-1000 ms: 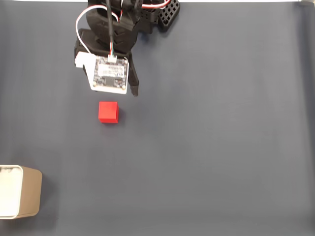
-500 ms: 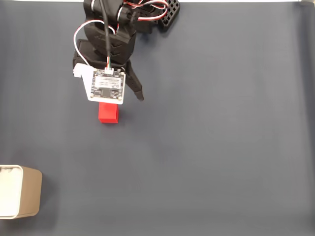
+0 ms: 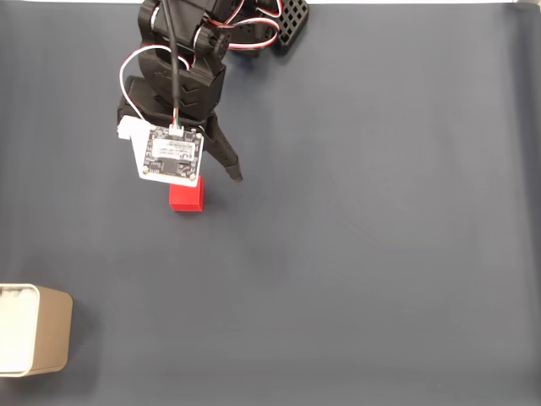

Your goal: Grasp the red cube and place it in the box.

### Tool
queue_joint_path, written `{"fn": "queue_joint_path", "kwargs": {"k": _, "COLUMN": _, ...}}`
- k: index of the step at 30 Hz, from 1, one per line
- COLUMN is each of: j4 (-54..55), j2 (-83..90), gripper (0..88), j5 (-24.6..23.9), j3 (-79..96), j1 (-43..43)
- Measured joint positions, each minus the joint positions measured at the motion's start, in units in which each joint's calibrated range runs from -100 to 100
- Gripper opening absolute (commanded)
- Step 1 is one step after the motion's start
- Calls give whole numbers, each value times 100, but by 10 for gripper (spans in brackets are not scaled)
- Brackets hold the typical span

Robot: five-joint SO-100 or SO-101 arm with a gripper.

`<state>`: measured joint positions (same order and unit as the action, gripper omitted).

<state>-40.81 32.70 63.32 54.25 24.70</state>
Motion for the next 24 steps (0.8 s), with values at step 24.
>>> {"fn": "queue_joint_path", "kwargs": {"k": 24, "j4": 668, "j2": -877, "gripper": 438, "j5": -161, "j3": 99, "j1": -111}}
